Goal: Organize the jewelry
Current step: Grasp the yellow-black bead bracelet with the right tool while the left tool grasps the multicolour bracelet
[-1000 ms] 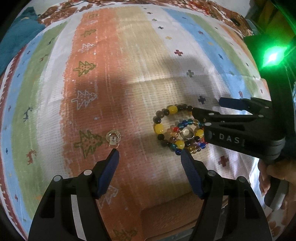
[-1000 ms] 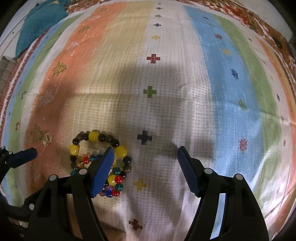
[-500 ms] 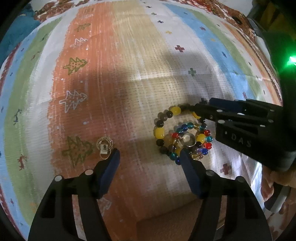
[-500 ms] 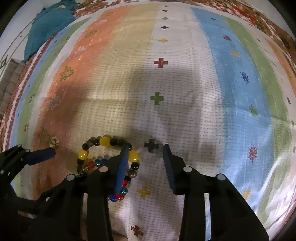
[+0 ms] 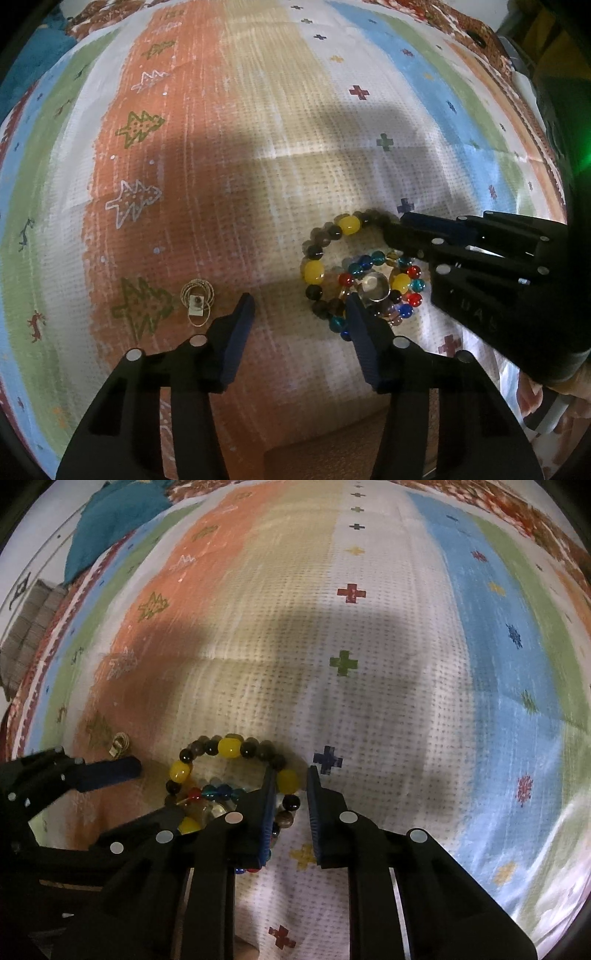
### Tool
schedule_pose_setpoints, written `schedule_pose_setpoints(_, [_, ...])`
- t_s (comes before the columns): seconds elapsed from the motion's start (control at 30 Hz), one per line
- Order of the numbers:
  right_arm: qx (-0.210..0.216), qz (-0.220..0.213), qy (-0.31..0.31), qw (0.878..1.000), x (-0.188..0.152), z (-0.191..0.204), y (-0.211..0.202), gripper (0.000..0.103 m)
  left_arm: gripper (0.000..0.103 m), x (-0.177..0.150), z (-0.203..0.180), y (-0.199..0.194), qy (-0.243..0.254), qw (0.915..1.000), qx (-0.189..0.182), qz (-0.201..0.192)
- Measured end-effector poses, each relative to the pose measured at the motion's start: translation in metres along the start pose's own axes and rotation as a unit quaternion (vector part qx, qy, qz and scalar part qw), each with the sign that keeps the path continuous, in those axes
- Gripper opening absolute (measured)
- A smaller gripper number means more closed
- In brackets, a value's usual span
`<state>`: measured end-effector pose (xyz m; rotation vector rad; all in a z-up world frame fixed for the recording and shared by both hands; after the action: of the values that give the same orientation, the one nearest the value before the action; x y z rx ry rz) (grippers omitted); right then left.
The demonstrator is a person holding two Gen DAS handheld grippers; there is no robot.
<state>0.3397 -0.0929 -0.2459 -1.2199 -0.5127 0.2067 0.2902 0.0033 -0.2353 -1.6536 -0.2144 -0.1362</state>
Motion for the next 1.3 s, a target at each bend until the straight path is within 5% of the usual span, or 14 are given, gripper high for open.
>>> schedule_pose_setpoints(0.37, [0.000,-0.004,-0.001,1.000,-0.007,-0.008,-0.006,0.012,0.029,-0.008,-0.003,0.002,-0.001,0.9999,-0.012,0.007])
schedule_pose_setpoints(0.5, [-0.005,-0.005,-0.006,1.000,-0.005,-0.004,-0.005,0.012,0.010,-0.005,-0.012,0.002,-0.002,0.9997,-0.021,0.007])
schedule_pose_setpoints(1.03, [-0.053,-0.015,-0.019,0.998,-0.005,-0.001,-0.014,0.012,0.009,-0.003,-0.003,-0.022,0.000,0.9999,-0.009,-0.013])
schedule_pose_setpoints(1.3, [-0.060,-0.064,-0.021,0.996,0.000,0.005,-0.052,0.012,0.009,-0.002,0.004,-0.055,0.004,0.9986,0.011,-0.052])
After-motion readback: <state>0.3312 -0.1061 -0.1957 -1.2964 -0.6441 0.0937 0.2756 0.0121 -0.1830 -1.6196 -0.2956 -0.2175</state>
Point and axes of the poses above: each gripper's, at about its wrist camera, not at the fingertips, and y roughly the way its jaws point, z to its left, x to its top, the point moved 7 cm from there along y, roughly the way its jaws point, and after that the axes turned 5 degrees about x, right-handed, at the moved point
